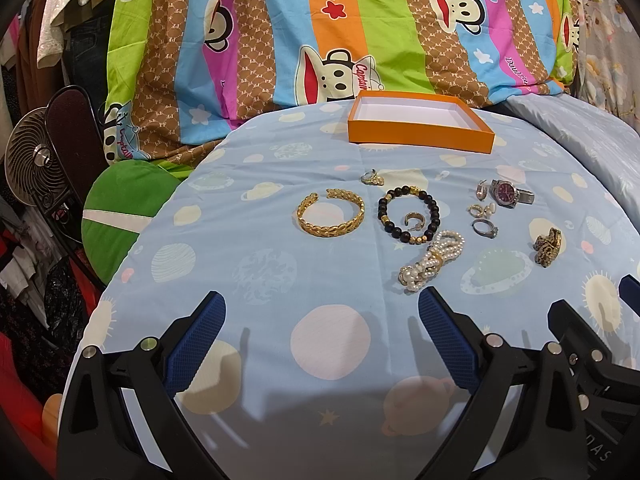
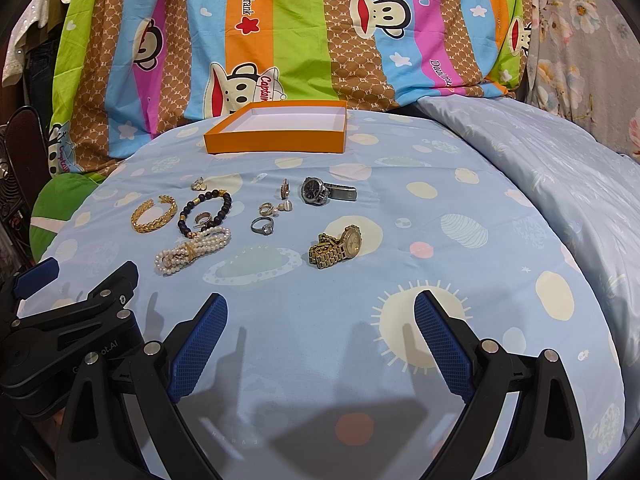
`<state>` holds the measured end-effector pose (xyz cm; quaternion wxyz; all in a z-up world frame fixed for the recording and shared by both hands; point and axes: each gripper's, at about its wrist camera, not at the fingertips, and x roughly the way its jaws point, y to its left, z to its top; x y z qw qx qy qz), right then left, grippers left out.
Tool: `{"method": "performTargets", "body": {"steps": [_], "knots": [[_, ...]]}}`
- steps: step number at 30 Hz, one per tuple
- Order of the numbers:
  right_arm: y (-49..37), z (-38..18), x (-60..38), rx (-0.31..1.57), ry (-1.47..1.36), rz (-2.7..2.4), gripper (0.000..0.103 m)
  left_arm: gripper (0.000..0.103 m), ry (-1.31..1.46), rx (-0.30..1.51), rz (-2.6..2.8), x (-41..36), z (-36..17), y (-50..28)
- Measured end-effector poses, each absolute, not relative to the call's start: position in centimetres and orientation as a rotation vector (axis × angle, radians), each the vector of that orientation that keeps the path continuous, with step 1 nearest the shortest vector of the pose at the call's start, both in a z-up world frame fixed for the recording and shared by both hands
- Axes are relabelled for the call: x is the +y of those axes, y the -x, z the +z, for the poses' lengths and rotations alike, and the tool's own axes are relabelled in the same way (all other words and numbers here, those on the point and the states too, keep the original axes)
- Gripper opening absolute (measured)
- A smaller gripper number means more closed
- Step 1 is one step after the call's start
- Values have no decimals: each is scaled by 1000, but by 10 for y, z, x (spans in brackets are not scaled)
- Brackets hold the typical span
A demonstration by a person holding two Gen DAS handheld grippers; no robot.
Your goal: Organize jewelry
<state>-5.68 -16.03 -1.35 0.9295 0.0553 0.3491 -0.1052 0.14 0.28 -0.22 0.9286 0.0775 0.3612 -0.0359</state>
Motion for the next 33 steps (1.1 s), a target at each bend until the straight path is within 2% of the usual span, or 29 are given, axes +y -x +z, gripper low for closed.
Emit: {"method": "performTargets", "body": {"steps": [21,30,33], "knots": [[57,-15,-164,723,-130,-212,93,95,-155,736,-77,3,-2,-1],[48,-18,-197,762,-269,-204,92,96,9,783,-117,36,1,-15],[37,-16,-201,770,-294,-206,89,96,26,789,-147,42,-1,-16]]}}
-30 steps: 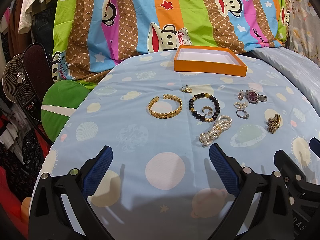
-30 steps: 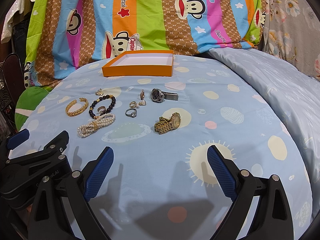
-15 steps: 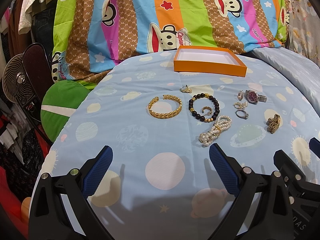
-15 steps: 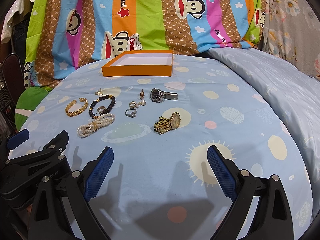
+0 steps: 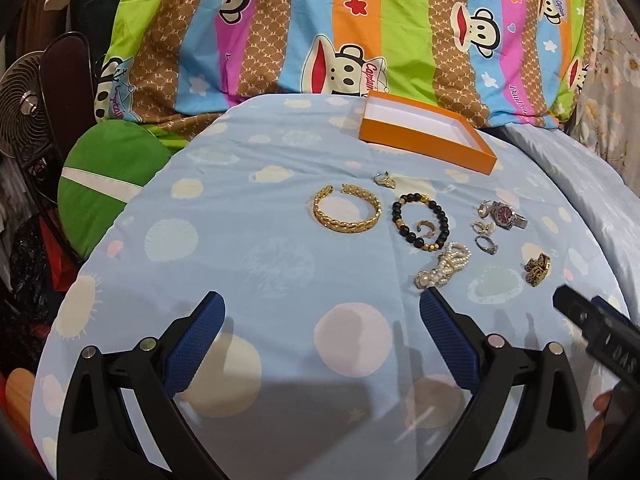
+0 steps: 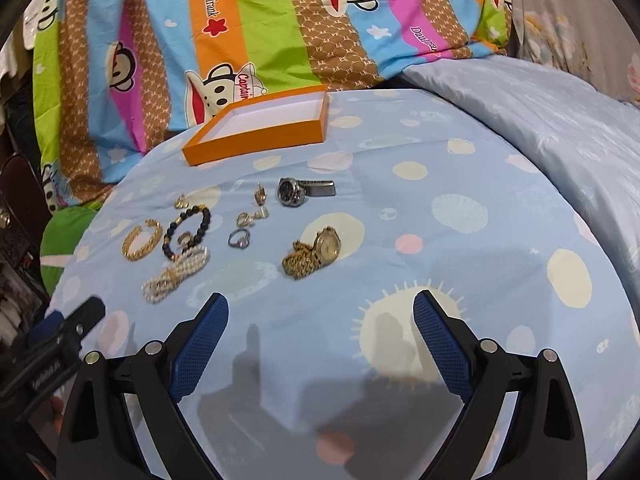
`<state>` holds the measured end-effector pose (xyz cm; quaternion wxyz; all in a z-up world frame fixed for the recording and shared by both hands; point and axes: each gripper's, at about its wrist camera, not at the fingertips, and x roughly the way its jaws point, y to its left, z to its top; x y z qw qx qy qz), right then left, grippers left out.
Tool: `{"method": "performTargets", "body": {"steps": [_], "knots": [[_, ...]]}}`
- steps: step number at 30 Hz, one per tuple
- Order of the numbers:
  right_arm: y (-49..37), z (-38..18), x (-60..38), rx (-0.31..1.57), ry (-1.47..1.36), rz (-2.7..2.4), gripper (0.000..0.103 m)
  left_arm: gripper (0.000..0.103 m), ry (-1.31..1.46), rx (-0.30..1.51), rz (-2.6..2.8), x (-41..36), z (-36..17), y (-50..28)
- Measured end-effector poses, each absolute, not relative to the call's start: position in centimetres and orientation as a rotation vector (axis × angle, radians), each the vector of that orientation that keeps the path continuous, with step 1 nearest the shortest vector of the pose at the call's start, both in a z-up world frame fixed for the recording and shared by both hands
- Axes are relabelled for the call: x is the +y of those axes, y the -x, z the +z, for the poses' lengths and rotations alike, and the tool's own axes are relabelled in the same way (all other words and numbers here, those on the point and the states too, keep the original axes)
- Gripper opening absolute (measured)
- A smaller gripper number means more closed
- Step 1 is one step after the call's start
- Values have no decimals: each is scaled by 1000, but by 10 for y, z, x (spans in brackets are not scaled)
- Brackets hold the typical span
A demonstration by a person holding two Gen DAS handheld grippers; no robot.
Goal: Organize jewelry
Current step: 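Close the right tool on the gold watch and lift it, then grasp the pearl necklace with the left tool while the right tool holds the gold watch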
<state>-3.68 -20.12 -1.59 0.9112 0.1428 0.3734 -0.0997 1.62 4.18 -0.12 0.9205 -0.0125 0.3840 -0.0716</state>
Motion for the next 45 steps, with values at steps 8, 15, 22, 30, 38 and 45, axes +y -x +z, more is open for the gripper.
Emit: {"method": "performTargets", "body": {"steps": [8,15,22,30,38,45], "knots": [[-1,-28,-199,849,-279,-226,61,96,55,820,-220,42,-8,-19],[-10,-32,-200,848,-274,-236,26,96,50,837,-250,38,-12,-20],[-3,-31,-205,837,-275,-210,16,95,-17,831,-316,19,-8,-19],[9,-30,-217,822,-291,-196,16,85,-79,880,-370,-25,-6,-50],[16,-30,-227,809,-315,-165,16,39,-69,928,-366,-36,-20,-55],[22,-23,-225,788,-291,-157,16,14,-54,914,-404,-37,-16,-50]]}}
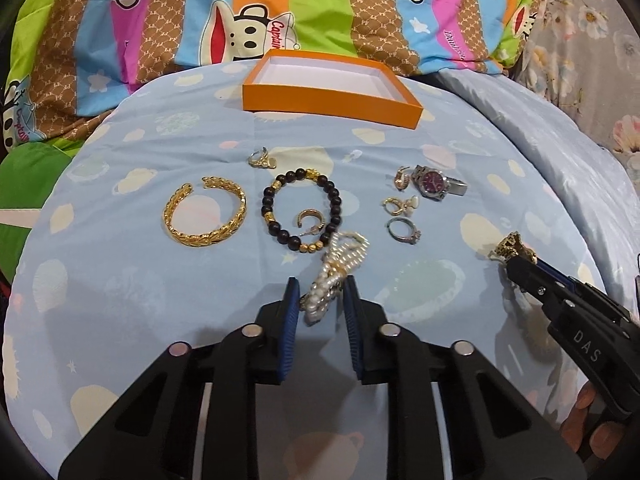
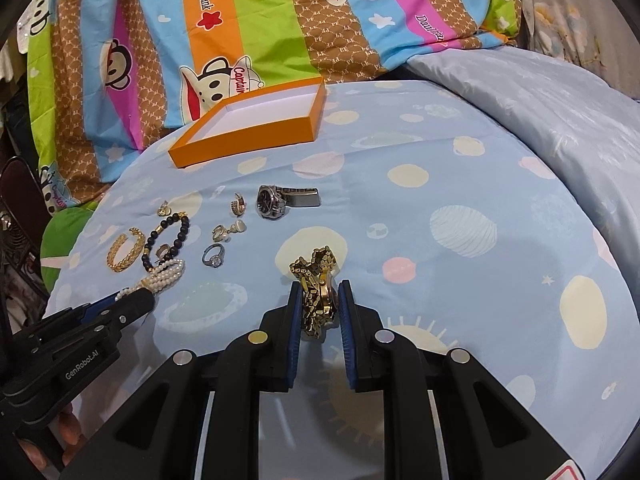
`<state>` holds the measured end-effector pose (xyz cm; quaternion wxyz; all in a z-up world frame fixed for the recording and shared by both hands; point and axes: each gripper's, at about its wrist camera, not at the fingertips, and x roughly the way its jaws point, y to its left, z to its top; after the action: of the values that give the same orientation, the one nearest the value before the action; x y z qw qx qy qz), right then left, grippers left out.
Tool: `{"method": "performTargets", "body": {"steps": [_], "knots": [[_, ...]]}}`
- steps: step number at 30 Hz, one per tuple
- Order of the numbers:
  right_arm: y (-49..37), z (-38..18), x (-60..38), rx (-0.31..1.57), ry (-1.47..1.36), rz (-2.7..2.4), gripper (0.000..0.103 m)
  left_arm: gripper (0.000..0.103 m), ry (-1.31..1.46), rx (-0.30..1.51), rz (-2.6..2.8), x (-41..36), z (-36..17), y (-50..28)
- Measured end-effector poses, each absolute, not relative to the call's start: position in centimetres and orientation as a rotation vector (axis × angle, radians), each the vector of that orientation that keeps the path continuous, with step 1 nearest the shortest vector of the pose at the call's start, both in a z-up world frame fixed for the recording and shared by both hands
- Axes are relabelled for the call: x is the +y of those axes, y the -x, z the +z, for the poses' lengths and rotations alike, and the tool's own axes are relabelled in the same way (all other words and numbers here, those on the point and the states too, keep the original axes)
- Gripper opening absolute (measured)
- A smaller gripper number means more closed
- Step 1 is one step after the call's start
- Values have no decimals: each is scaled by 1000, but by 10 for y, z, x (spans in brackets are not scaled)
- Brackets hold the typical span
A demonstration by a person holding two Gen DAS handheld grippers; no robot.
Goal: Organize jewelry
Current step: 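Grasp the pearl necklace with the left tool while the right tool holds the gold watch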
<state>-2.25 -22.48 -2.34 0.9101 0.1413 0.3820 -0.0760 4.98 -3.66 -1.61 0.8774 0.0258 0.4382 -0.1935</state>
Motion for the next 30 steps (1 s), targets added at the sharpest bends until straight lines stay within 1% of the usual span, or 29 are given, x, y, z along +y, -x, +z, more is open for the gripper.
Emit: {"method": "performTargets", "body": {"steps": [2,15,16,18,23,30], "knots": [[24,-20,-224,783,-284,-153,16,10,-54,899,-413,-35,-10,-45],[31,-4,-217,762,-263,-125,16,8,-38,778,-466,-10,40,-21],[32,-2,-216,758,-258,-125,16,1,-43,765,-467,-8,44,-20],[33,2,-215,751,-250,-121,16,1,-37,755,-475,-6,50,-18],[34,6,-211,744,-242,-114,16,1,-28,744,-471,-1,53,-16],[35,0,-211,759,-251,-116,16,1,-20,783,-455,5,36,-18]]}}
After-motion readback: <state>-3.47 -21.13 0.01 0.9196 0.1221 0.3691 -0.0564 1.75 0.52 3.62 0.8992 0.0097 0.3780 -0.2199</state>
